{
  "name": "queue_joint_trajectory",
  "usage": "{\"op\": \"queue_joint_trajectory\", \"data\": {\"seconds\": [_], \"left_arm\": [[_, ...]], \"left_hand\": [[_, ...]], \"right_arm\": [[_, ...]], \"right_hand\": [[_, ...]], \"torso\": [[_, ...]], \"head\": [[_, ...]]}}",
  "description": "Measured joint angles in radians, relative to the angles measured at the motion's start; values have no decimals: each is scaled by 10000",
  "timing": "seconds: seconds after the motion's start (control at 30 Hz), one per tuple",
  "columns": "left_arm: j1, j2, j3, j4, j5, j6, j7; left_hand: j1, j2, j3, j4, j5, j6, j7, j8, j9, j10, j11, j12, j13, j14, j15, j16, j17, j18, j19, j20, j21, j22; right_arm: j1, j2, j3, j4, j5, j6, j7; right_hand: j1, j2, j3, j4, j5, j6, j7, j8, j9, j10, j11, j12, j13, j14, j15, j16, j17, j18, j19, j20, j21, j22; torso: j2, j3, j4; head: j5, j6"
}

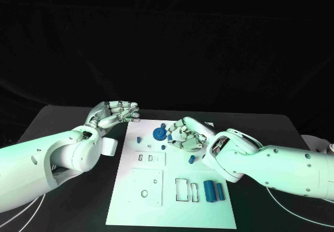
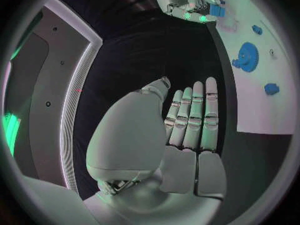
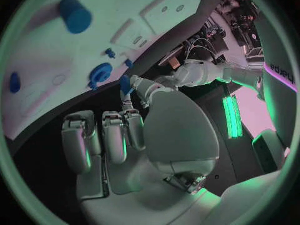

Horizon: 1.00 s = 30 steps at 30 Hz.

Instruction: Assemble the parts on the task board

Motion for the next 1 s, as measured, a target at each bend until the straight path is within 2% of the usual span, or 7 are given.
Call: {"op": "queue_joint_trajectory", "data": {"seconds": [0.23, 0.43, 0.47, 0.73, 1.0], "left_arm": [[0, 175, -1, -241, 10, 0, 1], [0, 251, -5, -288, 16, 0, 2], [0, 258, -5, -292, 16, 0, 3], [1, 272, -7, -304, 20, 0, 3], [1, 251, -9, -294, 24, 0, 2]], "left_hand": [[0, 0, 0, 0, 0, 0, 0, 0, 0, 0, 0, 0, 0, 0, 0, 0, -1, 0, 0, 0, 0, -1], [0, 0, 28, 28, 0, 0, 0, 0, 0, 0, 0, 0, 0, -36, 35, 0, 8, 0, 1, 0, 0, 8], [0, 0, 28, 28, 0, 0, 0, 0, 0, 0, 0, 0, 0, -35, 35, 0, 8, 0, 1, 0, -1, 8], [0, 0, 28, 28, 0, 0, 0, 0, 0, 0, 0, 0, 0, -35, 35, 0, 8, 0, 1, 1, -1, 7], [0, 0, 28, 28, 0, 0, 0, 0, 0, 0, 0, 0, 0, -35, 35, 0, 7, 0, 1, 1, -1, 7]], "right_arm": [[-254, 886, -108, -87, -723, 89, -751], [-479, 1296, -153, -305, -1237, 252, -1184], [-513, 1352, -163, -343, -1311, 278, -1243], [-751, 1583, -194, -529, -1874, 507, -1668], [-857, 1656, -200, -623, -2211, 615, -1905]], "right_hand": [[-62, -42, -1, 1, -8, -15, -15, 0, 0, 0, 0, 0, -1, 0, 0, 0, 0, 0, 0, 0, 0, -1], [-142, -41, -3, 2, -8, -15, -15, 0, 1, 0, 0, -37, -2, 0, 0, 0, 0, 0, 0, 0, 0, -2], [-198, -97, -3, 2, -8, -16, -16, 0, 2, 0, 0, -37, -2, 0, 1, 0, 0, 0, 0, 0, 0, -2], [-207, -105, -5, 2, -10, -16, -16, 0, 3, 0, 1, -37, -3, -6, -6, 0, 0, -1, 0, 1, 0, -3], [-275, -142, -36, 32, -28, -16, -16, 2, 7, 0, 1, -37, -4, -37, -36, -1, -1, 0, 0, 1, 0, -4]], "torso": [[-110, -68, 49], [-157, -123, 88], [-161, -128, 89], [-160, -123, 83], [-145, -105, 61]], "head": [[159, -146], [236, -210], [243, -224], [279, -279], [284, -329]]}}
